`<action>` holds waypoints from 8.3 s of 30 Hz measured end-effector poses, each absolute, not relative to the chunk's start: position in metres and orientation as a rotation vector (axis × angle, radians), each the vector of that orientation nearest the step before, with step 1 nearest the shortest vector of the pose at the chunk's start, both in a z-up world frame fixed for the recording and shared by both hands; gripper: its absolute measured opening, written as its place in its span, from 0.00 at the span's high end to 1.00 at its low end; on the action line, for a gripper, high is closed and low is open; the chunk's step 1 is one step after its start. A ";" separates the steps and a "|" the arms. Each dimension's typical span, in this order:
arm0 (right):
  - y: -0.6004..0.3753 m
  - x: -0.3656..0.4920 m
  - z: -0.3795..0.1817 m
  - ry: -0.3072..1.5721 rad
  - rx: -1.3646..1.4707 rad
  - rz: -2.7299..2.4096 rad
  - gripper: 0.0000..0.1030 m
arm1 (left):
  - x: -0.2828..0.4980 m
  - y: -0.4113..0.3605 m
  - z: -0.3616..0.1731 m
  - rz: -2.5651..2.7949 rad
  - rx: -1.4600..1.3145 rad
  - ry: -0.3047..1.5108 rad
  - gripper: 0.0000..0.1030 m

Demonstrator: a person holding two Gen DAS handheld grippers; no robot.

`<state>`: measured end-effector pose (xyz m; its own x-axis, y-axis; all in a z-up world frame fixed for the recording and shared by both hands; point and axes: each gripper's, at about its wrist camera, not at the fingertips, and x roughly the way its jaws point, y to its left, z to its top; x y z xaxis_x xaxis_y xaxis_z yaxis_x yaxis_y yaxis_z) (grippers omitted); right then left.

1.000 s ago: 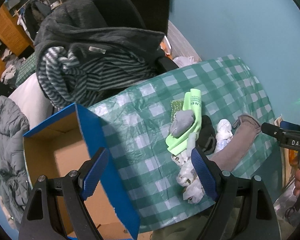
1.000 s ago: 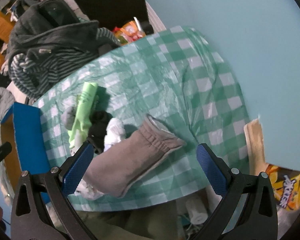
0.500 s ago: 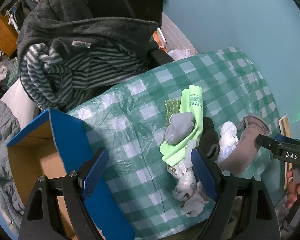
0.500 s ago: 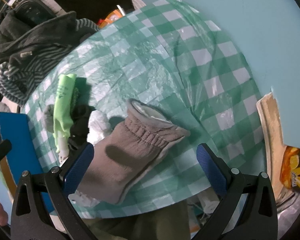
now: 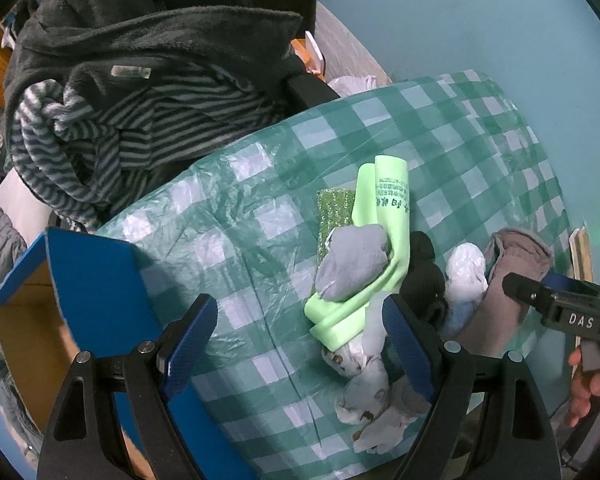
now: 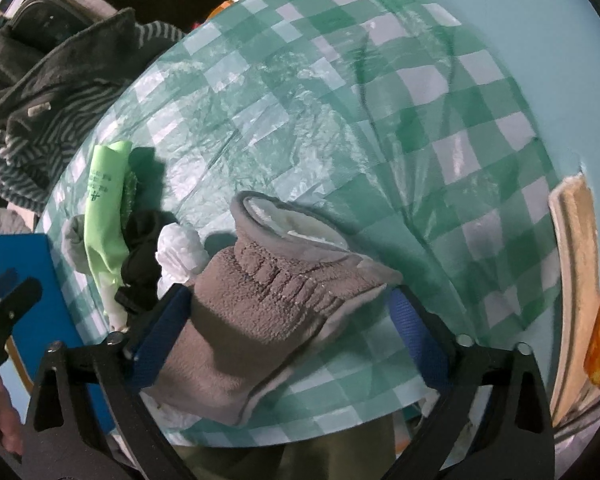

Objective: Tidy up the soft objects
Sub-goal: 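Lower the right tool onto the grey-brown fleece mitten while the left tool approaches the grey sock, then close the right tool on the mitten while the left tool closes on the grey sock, then lift the mitten with the right tool while the left tool carries the grey sock toward the box, then open both tools over the box, dropping the mitten and grey sock inside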

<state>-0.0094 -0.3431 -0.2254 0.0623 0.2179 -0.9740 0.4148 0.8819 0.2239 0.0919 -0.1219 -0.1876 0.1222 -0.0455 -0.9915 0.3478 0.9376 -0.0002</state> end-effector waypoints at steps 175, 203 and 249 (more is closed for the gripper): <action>-0.090 0.054 -0.060 1.276 -0.242 0.672 0.77 | -0.009 0.067 -0.078 0.055 -0.090 1.273 0.79; 0.062 0.062 -0.079 1.305 -0.319 0.876 0.77 | -0.006 0.169 -0.108 0.189 -0.191 1.307 0.79; 0.086 0.069 -0.107 1.345 -0.329 0.784 0.36 | -0.010 0.159 -0.113 0.205 -0.138 1.346 0.47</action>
